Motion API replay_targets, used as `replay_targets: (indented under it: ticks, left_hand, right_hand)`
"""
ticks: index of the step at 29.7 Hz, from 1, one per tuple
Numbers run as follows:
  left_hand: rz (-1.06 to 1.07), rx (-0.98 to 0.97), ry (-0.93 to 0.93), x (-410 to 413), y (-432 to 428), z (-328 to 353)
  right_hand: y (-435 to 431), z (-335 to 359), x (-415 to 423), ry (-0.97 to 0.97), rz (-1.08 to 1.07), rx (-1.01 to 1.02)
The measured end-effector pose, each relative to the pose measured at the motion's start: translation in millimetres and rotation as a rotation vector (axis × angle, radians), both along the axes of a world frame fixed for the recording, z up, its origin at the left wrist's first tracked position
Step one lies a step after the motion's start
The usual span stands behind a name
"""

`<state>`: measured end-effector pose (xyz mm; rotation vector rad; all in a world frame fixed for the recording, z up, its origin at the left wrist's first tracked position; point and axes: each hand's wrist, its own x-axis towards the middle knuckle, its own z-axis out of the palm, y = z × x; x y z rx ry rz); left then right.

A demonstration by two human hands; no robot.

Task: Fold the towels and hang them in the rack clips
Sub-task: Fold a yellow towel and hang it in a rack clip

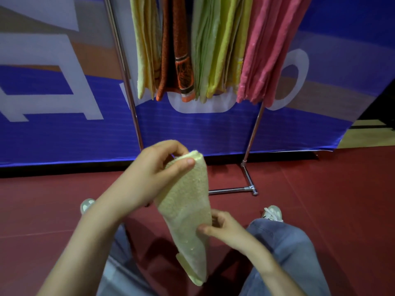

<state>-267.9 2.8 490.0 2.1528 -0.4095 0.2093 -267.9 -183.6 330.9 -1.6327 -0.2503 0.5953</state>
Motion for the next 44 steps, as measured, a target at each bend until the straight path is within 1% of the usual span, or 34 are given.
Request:
replay_targets:
  ticks: [3, 5, 8, 11, 15, 17, 18, 19, 22, 24, 26, 31, 34, 36, 39, 42, 44]
  left_hand:
    - [0.069, 0.019, -0.029, 0.4, 13.8, 14.8]
    - [0.117, 0.022, -0.028, -1.0, 24.2, 20.2]
    - [0.234, 0.053, -0.022, -3.7, 44.4, 17.6]
    - [0.358, 0.102, -0.006, -3.6, 61.7, -2.8]
    - [0.400, 0.165, 0.136, -1.6, 69.4, -49.6]
    - [0.373, 0.179, 0.227, -3.1, 59.0, -65.8]
    - [0.325, 0.170, 0.252, -4.5, 50.6, -71.0]
    - [0.247, 0.118, 0.265, -6.0, 39.2, -72.9]
    - [-0.007, -0.220, 0.323, -11.3, 3.4, -57.9]
    - [-0.151, -0.388, 0.318, -11.4, -9.8, -48.9]
    - [-0.197, -0.443, 0.312, -9.4, -17.0, -41.0]
    - [-0.275, -0.423, 0.332, -6.6, -23.6, -25.1]
    - [-0.344, -0.523, 0.369, -6.6, -24.5, -12.9]
    - [-0.323, -0.577, 0.360, -5.6, -25.0, -3.9]
    - [-0.187, -0.705, 0.306, -4.2, -14.3, 9.8]
    - [-0.113, -0.763, 0.281, -8.3, 7.0, 13.1]
    - [-0.097, -0.784, 0.300, -13.8, 16.6, 7.3]
  right_hand:
    - [3.5, -20.3, 4.4, 0.037, 0.053, -0.057]
    - [5.5, -27.8, 8.2, 0.034, 0.026, -0.088]
    - [8.0, -20.7, 11.0, -0.019, 0.027, -0.083]
    - [3.5, -3.1, 14.7, -0.033, 0.068, -0.041]
    - [-7.0, 35.0, 19.9, -0.036, 0.119, 0.027]
    - [-8.8, 54.9, 22.0, -0.044, 0.165, 0.069]
    - [-7.5, 63.8, 22.7, -0.053, 0.175, 0.077]
    - [-6.6, 71.5, 23.8, -0.061, 0.184, 0.086]
    - [-2.3, 99.9, 25.5, -0.054, 0.222, 0.155]
    - [0.0, 117.2, 24.5, -0.050, 0.255, 0.185]
    - [0.7, 130.8, 23.4, -0.056, 0.274, 0.190]
    - [-4.6, 143.0, 22.0, -0.100, 0.255, 0.159]
    - [-6.5, 139.9, 18.6, -0.063, 0.276, 0.175]
    - [-7.3, 130.8, 16.7, -0.008, 0.284, 0.184]
    - [-10.6, 114.1, 12.2, 0.029, 0.265, 0.185]
    - [-17.0, 110.8, 5.3, 0.071, 0.233, 0.304]
    - [-19.6, 122.1, 3.7, 0.054, 0.228, 0.400]
